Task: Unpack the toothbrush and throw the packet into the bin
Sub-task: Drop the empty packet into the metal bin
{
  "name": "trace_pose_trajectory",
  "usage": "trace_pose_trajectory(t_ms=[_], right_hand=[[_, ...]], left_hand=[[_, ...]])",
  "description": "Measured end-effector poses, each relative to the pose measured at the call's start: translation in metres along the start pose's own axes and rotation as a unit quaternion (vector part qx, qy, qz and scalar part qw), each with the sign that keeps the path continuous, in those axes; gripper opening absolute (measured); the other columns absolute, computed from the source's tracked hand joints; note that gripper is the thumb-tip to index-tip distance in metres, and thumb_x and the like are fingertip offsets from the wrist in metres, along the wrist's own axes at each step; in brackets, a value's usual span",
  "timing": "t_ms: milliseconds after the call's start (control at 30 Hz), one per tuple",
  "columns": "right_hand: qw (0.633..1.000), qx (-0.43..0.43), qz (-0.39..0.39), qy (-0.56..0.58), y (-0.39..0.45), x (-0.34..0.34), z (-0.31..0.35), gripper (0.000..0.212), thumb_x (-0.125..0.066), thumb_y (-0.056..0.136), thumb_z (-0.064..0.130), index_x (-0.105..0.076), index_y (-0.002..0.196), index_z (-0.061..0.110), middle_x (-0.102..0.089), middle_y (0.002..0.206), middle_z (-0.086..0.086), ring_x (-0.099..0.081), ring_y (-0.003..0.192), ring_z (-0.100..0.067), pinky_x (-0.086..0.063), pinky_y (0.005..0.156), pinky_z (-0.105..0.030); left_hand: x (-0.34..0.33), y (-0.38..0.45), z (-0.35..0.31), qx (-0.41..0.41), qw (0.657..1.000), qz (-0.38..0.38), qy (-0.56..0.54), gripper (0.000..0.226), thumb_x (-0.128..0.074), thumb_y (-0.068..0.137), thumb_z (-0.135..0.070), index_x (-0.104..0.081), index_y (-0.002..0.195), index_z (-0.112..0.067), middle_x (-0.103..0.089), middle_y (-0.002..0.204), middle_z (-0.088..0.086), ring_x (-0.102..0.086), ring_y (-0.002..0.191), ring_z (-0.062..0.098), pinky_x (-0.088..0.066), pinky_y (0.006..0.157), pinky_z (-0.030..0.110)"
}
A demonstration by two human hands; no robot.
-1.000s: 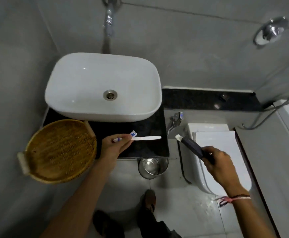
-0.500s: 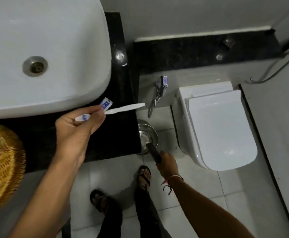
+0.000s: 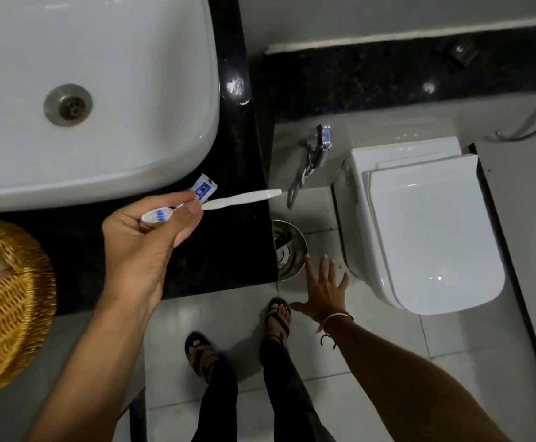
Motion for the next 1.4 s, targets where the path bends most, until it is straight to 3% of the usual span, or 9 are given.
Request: trace_pose_trajectory(t_ms=[233, 467, 533, 667, 767, 933, 1100, 1233, 1400], right_hand=[[0.993, 0.007, -0.109, 0.035, -0.045, 0.092, 0.018, 0.125, -0.074, 0.071, 0.064, 0.009, 0.158, 0.025, 0.006, 0.167, -0.021, 0.006, 0.155, -0.039, -0.005, 0.120, -0.068], [0.869, 0.173, -0.368, 0.280, -0.157, 0.245, 0.098, 0.050, -0.055, 0.100, 0.027, -0.041, 0.146, 0.015, -0.033, 0.160, -0.010, -0.029, 0.148, -0.023, -0.032, 0.121, -0.041], [0.851, 0.264, -0.296, 0.343, -0.185, 0.272, 0.145, 0.040, -0.061, 0.097, 0.031, -0.055, 0.134, 0.018, -0.057, 0.139, -0.002, -0.052, 0.131, -0.014, -0.045, 0.112, -0.038], [0.888, 0.340, -0.056, 0.303, -0.213, 0.281, 0.230, 0.032, -0.077, 0.084, 0.034, -0.074, 0.113, 0.022, -0.078, 0.102, 0.007, -0.072, 0.094, -0.003, -0.059, 0.089, -0.036], [0.879, 0.371, -0.014, 0.298, -0.223, 0.280, 0.270, 0.023, -0.082, 0.081, 0.021, -0.078, 0.102, 0.013, -0.081, 0.093, -0.003, -0.072, 0.082, -0.006, -0.059, 0.077, -0.030], [0.845, 0.404, 0.077, 0.341, -0.236, 0.261, 0.326, 0.016, -0.085, 0.077, 0.013, -0.079, 0.090, 0.006, -0.081, 0.085, -0.014, -0.073, 0.078, -0.019, -0.054, 0.072, -0.030], [0.830, 0.394, 0.132, 0.372, -0.240, 0.234, 0.367, 0.010, -0.081, 0.080, 0.009, -0.080, 0.090, 0.006, -0.072, 0.067, -0.009, -0.062, 0.065, -0.017, -0.050, 0.063, -0.019], [0.835, 0.325, 0.151, 0.418, -0.231, 0.209, 0.397, 0.017, -0.077, 0.084, 0.008, -0.075, 0.098, -0.002, -0.077, 0.096, -0.026, -0.074, 0.088, -0.033, -0.062, 0.081, -0.037], [0.855, 0.234, 0.192, 0.421, -0.217, 0.180, 0.444, 0.022, -0.072, 0.087, 0.005, -0.071, 0.107, -0.005, -0.077, 0.107, -0.020, -0.077, 0.095, -0.029, -0.065, 0.080, -0.036]], left_hand=[[0.014, -0.030, -0.023, -0.005, 0.998, 0.020, 0.052, 0.013, -0.085, 0.071, -0.013, -0.084, 0.082, -0.019, -0.083, 0.081, 0.001, -0.075, 0.076, 0.013, -0.064, 0.078, 0.022], [0.037, -0.065, -0.083, -0.063, 0.987, 0.053, 0.139, 0.019, -0.083, 0.078, 0.003, -0.083, 0.078, -0.016, -0.080, 0.070, -0.001, -0.073, 0.066, 0.007, -0.059, 0.063, 0.014], [0.050, -0.072, -0.102, -0.068, 0.986, 0.057, 0.141, 0.015, -0.083, 0.077, 0.005, -0.083, 0.080, -0.011, -0.080, 0.068, -0.002, -0.073, 0.064, 0.005, -0.057, 0.060, 0.012], [0.089, -0.083, -0.133, -0.074, 0.984, 0.036, 0.156, 0.010, -0.087, 0.075, 0.000, -0.083, 0.082, -0.004, -0.082, 0.070, 0.000, -0.075, 0.066, 0.006, -0.056, 0.060, 0.013], [0.127, -0.095, -0.152, -0.078, 0.988, 0.015, 0.133, 0.012, -0.087, 0.075, -0.002, -0.082, 0.086, -0.003, -0.083, 0.079, 0.010, -0.077, 0.072, 0.013, -0.058, 0.063, 0.017], [0.197, -0.112, -0.156, -0.054, 0.990, -0.049, 0.125, 0.014, -0.089, 0.075, -0.010, -0.085, 0.084, -0.020, -0.084, 0.082, -0.005, -0.079, 0.078, 0.006, -0.057, 0.061, 0.012], [0.282, -0.121, -0.137, 0.000, 0.990, -0.131, 0.058, 0.014, -0.083, 0.081, -0.008, -0.085, 0.088, -0.020, -0.083, 0.100, 0.009, -0.078, 0.097, 0.024, -0.064, 0.083, 0.033], [0.327, -0.124, -0.124, 0.002, 0.979, -0.198, 0.048, 0.018, -0.075, 0.085, 0.004, -0.078, 0.091, -0.013, -0.080, 0.095, 0.011, -0.077, 0.095, 0.033, -0.064, 0.065, 0.024], [0.345, -0.115, -0.116, 0.040, 0.972, -0.208, 0.096, 0.040, -0.084, 0.077, -0.001, -0.063, 0.107, -0.018, -0.071, 0.106, 0.003, -0.070, 0.098, 0.022, -0.061, 0.086, 0.046]])
Point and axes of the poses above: each hand's wrist, its own y-axis towards the middle knuckle, its own x-axis out of the back of the hand, z = x × y, the point moved 7 cm from there along y, towards the middle knuckle
